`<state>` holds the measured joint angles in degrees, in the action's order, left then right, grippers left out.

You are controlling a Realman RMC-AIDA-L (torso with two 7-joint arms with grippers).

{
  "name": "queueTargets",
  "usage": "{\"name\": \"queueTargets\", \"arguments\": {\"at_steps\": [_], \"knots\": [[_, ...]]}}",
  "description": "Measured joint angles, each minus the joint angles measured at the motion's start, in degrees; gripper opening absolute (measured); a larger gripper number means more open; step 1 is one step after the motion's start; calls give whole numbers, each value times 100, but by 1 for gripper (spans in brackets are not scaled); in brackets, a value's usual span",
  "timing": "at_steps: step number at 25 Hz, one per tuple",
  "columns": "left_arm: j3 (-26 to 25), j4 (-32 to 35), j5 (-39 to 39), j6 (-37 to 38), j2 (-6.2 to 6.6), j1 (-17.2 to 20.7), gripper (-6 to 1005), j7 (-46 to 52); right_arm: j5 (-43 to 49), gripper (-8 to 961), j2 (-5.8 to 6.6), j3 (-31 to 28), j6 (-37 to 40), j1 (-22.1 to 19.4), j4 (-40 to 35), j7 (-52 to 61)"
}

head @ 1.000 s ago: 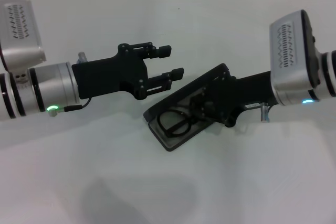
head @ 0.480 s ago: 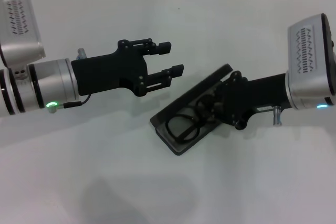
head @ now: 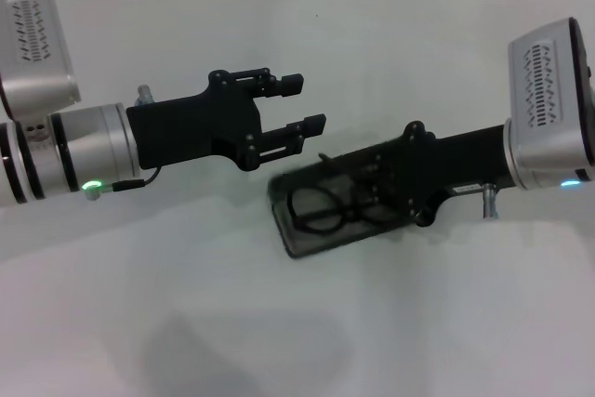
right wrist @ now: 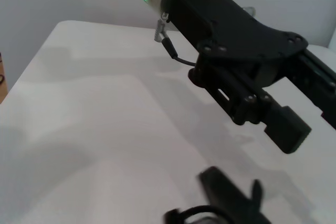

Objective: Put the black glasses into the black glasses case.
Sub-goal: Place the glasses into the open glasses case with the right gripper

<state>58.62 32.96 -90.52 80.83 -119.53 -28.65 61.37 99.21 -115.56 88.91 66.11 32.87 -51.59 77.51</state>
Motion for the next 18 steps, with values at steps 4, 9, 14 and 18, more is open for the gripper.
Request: {"name": "queueTargets", "arguments": {"at_steps": [4, 9, 14, 18], "knots": [[0, 0, 1, -7, 0, 0, 588, -3, 3, 82, 7, -38, 170, 10, -6, 27], [0, 0, 4, -7, 0, -22, 589, -3, 23, 173, 17, -331, 470, 45, -9, 113], [0, 0, 12, -6, 0, -29, 589, -2, 20, 316, 16, -747, 774, -50, -79, 111], [6, -10, 15, -6, 0, -35, 589, -4, -109, 352, -16, -1407, 1024, -287, -213, 63]]}}
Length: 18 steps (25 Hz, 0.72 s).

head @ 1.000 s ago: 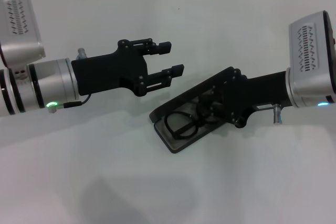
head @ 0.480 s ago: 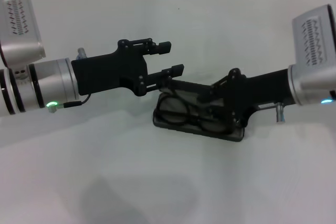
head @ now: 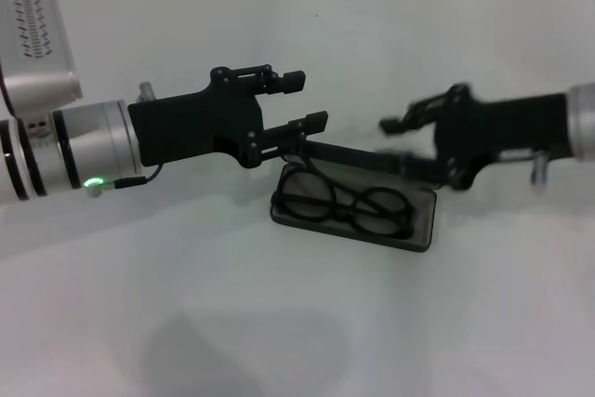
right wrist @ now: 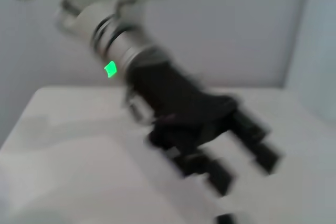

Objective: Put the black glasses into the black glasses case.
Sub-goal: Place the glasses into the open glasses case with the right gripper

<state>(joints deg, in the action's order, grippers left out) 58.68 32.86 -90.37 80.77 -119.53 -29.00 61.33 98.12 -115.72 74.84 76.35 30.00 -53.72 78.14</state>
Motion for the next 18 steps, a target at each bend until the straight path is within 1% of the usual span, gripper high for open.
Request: {"name": "queueTargets", "arguments": {"at_steps": [4, 7, 9, 13, 18], "knots": [[42, -35, -98, 1, -6, 0, 589, -4, -415, 355, -5, -571, -100, -271, -15, -135], [138, -39, -245, 13, -16, 0, 590, -12, -745, 354, -9, -874, -248, -418, 88, -303], [251, -41, -263, 20, -17, 0, 590, -15, -925, 354, 2, -937, -334, -489, 196, -458], [437, -48, -249, 6, -30, -20, 590, -4, -963, 353, -6, -922, -386, -520, 270, -559], [522, -184, -219, -277, -45, -155, 590, 64, -970, 351, -11, -885, -394, -502, 327, -580]]}}
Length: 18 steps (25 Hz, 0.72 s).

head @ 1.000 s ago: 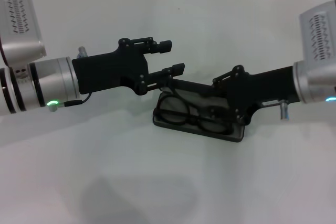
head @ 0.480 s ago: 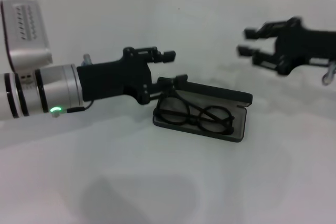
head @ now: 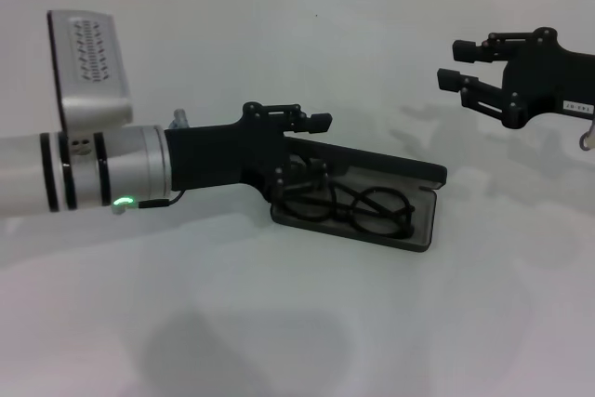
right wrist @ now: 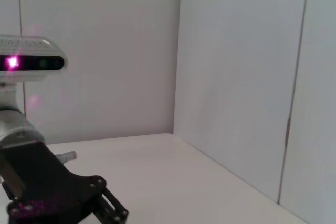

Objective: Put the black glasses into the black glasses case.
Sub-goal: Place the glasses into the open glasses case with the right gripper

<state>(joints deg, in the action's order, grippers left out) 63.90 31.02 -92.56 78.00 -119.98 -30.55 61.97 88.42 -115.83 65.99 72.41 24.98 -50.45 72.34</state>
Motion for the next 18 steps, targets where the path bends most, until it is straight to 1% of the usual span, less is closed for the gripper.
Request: {"name": "queueTargets", "arguments": {"at_steps": [5, 11, 13, 15, 17, 18], "knots": [[48, -143, 13, -405, -28, -76, 590, 1, 9, 350, 0, 8, 10, -20, 22, -6], [122, -175, 52, -407, -28, 9, 591, -107, 8, 348, 0, 13, 76, -33, 87, -8], [122, -164, 170, -236, -19, 90, 591, -220, 22, 347, 5, 80, 184, -34, 87, -9], [113, -165, 353, -13, -6, 137, 591, -314, 55, 347, 40, 281, 458, -8, 88, -10], [104, -164, 456, 106, 0, 172, 591, -346, 135, 346, 44, 507, 687, 84, 88, -10], [71, -124, 879, 423, 25, 299, 591, -429, 169, 346, 36, 617, 707, 131, 86, -9]]}}
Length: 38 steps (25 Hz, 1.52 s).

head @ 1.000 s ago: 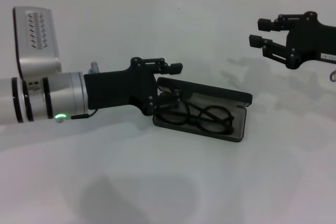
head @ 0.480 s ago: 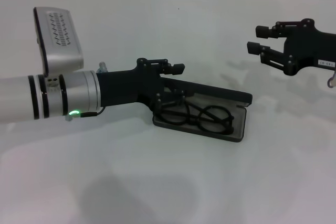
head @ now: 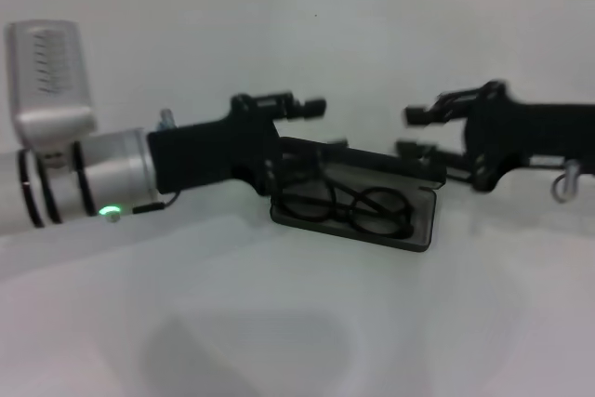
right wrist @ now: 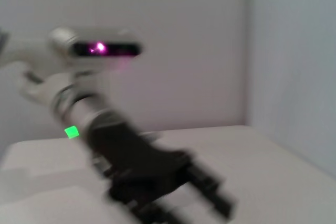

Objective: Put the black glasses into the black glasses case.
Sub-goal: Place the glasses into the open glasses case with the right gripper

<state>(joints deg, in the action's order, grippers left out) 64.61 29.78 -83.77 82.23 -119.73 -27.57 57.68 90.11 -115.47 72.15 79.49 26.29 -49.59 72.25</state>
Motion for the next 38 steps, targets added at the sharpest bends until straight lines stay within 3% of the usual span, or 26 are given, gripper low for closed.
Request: {"name": "queueTargets", "arguments": {"at_steps": [7, 12, 15, 20, 38], "knots": [[-8, -29, 1188, 116, 25, 317, 591, -301, 294, 344, -28, 1033, -711, 579, 229, 304], [-15, -29, 1484, 125, 29, 500, 592, -436, 466, 342, -38, 1707, -1274, 886, 280, 591], [-34, -33, 1608, 127, 29, 587, 592, -536, 490, 281, -50, 2007, -1474, 937, 240, 602], [-70, -36, 1624, 130, 29, 621, 592, -565, 492, 131, -68, 2086, -1582, 933, 172, 601], [-72, -28, 1583, 134, 52, 580, 593, -572, 468, 65, -72, 2232, -1684, 962, 241, 629]]}}
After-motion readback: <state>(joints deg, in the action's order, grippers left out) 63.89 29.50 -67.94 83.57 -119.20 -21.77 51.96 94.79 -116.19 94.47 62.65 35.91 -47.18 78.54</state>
